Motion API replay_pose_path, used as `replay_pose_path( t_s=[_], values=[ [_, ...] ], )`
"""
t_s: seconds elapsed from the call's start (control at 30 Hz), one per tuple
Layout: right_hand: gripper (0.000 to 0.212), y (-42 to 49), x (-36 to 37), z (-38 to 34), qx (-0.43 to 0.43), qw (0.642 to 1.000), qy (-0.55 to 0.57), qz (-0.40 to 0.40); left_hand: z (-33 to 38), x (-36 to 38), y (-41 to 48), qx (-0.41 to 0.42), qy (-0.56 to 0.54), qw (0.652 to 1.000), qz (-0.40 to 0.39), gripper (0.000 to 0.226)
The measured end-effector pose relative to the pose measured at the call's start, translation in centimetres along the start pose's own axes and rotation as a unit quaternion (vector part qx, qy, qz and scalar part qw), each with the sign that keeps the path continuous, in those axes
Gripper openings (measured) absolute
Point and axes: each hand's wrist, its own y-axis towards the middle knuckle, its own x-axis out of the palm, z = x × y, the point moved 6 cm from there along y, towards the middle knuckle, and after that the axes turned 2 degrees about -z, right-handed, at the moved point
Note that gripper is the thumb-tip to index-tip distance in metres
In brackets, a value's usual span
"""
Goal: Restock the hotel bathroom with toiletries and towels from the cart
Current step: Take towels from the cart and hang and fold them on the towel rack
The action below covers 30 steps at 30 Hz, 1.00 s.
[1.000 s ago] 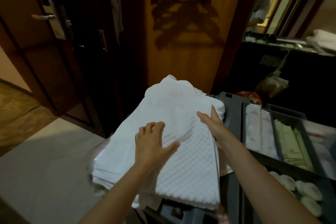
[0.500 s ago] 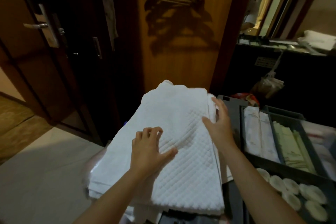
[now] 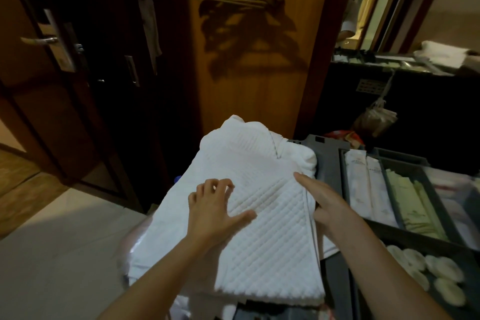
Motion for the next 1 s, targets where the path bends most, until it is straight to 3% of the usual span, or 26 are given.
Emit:
replay_pose_path(
  t_s=[0.07,0.13,0.2,0.27,0.33,0.43,0.67,0.83,1.0],
  values=[
    [0.049,0.3,0.2,-0.7,-0.026,0.999,-0.028,0.039,-1.0,-0.5,0.7,-0.038,-0.039,0.998,0.013,0.064],
    [0.056,0.7,0.1,-1.4,-0.066,0.991,-0.075,0.092,-3.1,-1.0,1.7,-0.14,-0.096,0.985,0.008,0.065],
    [0.047,0.6,0.4,-2.4,-0.115,0.977,-0.135,0.118,-5.0,-1.1,2.4,-0.264,-0.217,0.939,-0.036,0.071],
    [0.04,0.2,1.3,-3.3,-0.164,0.966,-0.163,0.112,-6.0,-1.4,3.2,-0.332,-0.308,0.888,-0.072,0.062],
    [0.039,-0.7,2.7,-4.5,-0.218,0.955,-0.175,0.096,-6.8,-2.1,3.7,-0.363,-0.367,0.849,-0.115,0.038],
    [0.042,-1.8,5.3,-6.7,-0.281,0.94,-0.182,0.07,-7.4,-2.9,3.5,-0.388,-0.417,0.802,-0.179,0.037],
    [0.047,-4.9,11.5,-12.5,-0.35,0.913,-0.202,-0.052,-6.8,-6.7,3.1,-0.379,-0.556,0.715,-0.189,0.051],
    [0.051,-5.9,13.2,-15.3,-0.372,0.897,-0.22,-0.096,-5.2,-11.2,4.2,-0.25,-0.726,0.633,-0.099,0.038],
    [0.048,-5.9,13.9,-17.7,-0.372,0.897,-0.187,-0.148,-3.2,-14.9,4.5,-0.144,-0.762,0.621,-0.114,0.056]
  ],
)
